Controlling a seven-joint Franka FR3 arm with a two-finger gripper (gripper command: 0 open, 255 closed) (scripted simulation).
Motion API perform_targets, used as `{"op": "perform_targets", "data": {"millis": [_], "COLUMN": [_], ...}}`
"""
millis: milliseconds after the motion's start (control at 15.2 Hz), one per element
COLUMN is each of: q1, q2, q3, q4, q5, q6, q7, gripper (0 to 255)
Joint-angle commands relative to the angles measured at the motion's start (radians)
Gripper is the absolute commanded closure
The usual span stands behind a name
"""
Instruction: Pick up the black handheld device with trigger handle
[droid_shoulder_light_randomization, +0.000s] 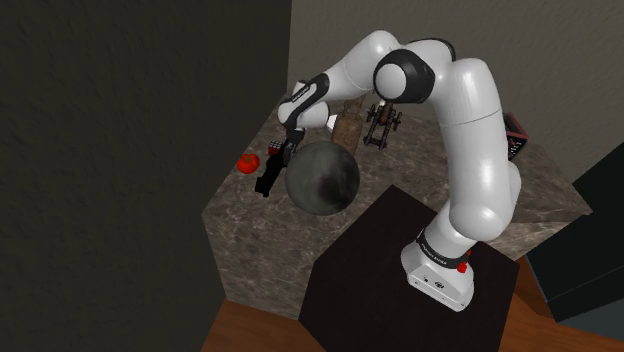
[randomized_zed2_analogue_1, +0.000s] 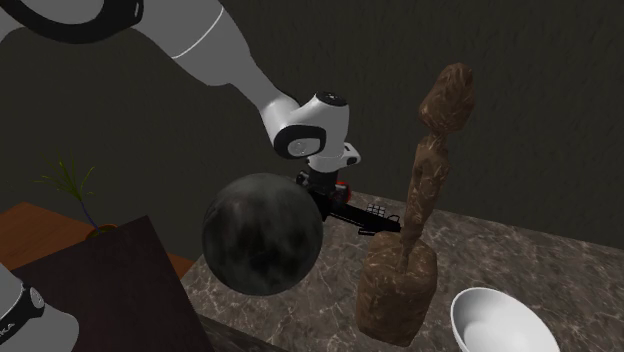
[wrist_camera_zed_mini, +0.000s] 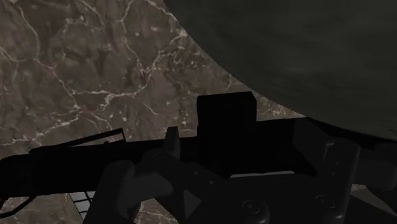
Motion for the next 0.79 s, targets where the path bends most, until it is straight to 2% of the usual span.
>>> {"op": "perform_targets", "data": {"millis": [0, 264, 330, 726], "q1": [-0.004, -0.008, -0.008, -0.008], "q2": [0.024, 0.054, 0.053, 0.052], "q3": [0.005, 0.012, 0.012, 0.012], "q4": [0.010, 0.020, 0.021, 0.019], "q5": [0.005, 0.012, 0.011, 0.012], "q6": [0.014, 0.033, 0.032, 0.034], "q7": [-0.006, -0.013, -0.012, -0.013], "gripper": [0, 0, 255, 255]}}
